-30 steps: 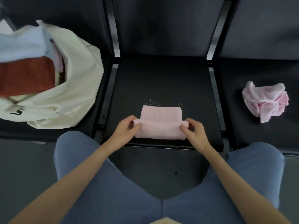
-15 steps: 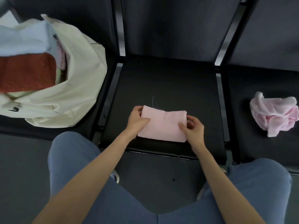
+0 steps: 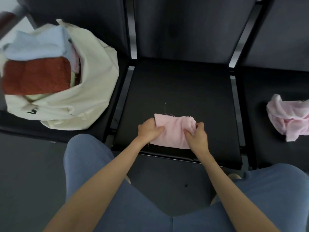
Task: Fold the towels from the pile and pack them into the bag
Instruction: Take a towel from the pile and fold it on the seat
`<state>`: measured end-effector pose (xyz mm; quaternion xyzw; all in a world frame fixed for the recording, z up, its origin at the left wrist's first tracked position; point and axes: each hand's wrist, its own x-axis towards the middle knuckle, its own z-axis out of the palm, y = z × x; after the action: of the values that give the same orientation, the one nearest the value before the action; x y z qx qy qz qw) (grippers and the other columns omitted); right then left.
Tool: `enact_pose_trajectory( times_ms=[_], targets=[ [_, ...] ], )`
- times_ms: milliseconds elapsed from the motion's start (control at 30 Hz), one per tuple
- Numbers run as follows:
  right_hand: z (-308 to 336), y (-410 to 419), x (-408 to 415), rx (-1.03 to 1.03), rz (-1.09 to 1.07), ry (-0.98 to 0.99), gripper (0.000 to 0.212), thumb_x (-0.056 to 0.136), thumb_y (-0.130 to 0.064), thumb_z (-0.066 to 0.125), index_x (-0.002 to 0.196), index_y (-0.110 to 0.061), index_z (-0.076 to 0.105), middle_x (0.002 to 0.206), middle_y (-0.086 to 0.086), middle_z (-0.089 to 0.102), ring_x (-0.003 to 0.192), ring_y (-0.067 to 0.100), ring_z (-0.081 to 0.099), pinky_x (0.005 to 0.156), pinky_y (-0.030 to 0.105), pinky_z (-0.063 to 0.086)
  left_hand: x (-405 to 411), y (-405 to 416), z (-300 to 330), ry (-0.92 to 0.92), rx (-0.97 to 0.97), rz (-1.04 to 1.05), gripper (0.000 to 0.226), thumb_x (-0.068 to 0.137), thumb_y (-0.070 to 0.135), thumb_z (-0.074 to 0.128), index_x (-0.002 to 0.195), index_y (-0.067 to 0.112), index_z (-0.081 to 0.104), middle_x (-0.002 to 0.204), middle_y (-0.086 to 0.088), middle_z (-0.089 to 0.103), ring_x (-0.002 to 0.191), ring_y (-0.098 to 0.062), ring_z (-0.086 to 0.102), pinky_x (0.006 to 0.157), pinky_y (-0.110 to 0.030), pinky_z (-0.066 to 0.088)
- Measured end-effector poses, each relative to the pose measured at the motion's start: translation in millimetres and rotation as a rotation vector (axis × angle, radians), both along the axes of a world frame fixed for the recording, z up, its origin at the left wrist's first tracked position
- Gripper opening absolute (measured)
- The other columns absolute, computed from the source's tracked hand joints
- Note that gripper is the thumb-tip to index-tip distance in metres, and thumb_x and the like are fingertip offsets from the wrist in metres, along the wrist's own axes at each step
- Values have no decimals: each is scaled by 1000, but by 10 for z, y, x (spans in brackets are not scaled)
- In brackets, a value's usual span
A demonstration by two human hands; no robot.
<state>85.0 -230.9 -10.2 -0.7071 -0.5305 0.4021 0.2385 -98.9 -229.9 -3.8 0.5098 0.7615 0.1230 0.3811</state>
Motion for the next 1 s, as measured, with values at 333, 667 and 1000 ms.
enact_pose_trajectory(
  times_ms=[333, 667, 1000],
  targets=[
    [827, 140, -832, 132, 69, 265, 44, 85, -24, 69, 120, -11, 45, 109, -2, 53, 98, 13, 56, 78, 27, 48, -932, -218, 798, -456, 347, 492, 27, 85, 18, 71, 103, 12, 50, 98, -2, 61, 89, -17, 61, 68, -25, 51],
    [1684, 622, -2391, 377, 285, 521, 35, 86, -28, 69, 111, -17, 48, 105, -5, 59, 94, 6, 60, 76, 22, 53, -2428, -96, 1903, -163, 813, 568, 36, 83, 28, 74, 108, 21, 49, 95, 10, 59, 88, -1, 57, 77, -21, 49],
    [1921, 1453, -4049, 353, 246, 589, 26, 86, -2, 49, 102, -12, 31, 84, -2, 45, 75, 7, 47, 65, 21, 42, -3979, 776, 2079, -40, 889, 668, 32, 81, 20, 70, 101, 18, 46, 107, -3, 61, 100, -19, 62, 89, -37, 54]
  ],
)
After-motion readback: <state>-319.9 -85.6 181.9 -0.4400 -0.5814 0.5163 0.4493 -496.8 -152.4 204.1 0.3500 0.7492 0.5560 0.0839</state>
